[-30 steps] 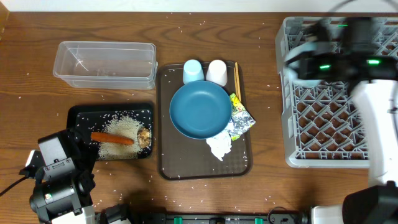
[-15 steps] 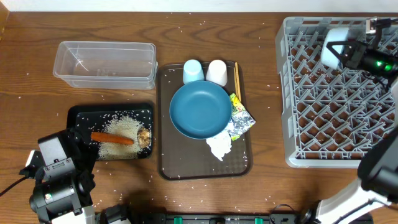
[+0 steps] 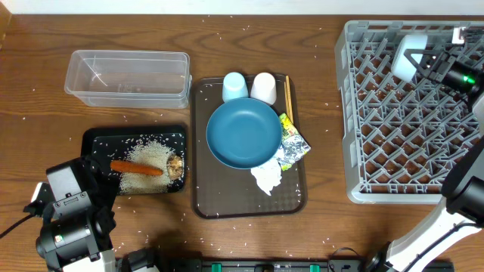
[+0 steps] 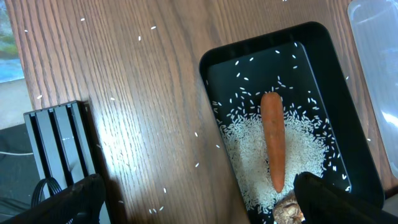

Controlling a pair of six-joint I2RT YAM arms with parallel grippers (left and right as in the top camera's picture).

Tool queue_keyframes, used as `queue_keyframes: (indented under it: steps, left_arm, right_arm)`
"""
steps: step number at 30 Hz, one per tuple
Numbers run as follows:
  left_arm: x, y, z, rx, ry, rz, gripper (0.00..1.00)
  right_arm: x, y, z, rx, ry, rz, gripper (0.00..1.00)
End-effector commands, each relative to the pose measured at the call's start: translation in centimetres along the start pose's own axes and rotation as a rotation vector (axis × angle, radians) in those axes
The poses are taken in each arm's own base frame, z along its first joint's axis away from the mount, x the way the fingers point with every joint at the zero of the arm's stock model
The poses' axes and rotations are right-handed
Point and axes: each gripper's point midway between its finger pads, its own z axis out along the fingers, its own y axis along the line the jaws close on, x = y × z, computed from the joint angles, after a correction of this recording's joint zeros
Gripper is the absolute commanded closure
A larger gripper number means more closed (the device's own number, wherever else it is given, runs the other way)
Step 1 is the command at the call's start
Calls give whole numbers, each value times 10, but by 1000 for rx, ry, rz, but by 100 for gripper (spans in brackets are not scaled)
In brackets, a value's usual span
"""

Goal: Sort waste into correct bins and load items into the dishwasher rack
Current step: 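Lift the bowl and carry it right toward the grey dish rack, then lower the light-blue bowl into the rack's upper left area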

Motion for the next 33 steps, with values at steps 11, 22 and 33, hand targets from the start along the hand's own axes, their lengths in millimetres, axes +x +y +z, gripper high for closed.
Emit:
queue_keyframes:
  steps: [11,22,33]
  left_arm:
    - [-4,0,-3,0,-14,6,2]
    - [-4,0,-3,0,-14,6,2]
    - [-4,0,-3,0,-14,6,2]
  right_arm:
    - [-2,9,-3,-58,6,-13,99]
    - [0,7,-1,-43,9,7,99]
    - [10,-14,3,-42,17,56,99]
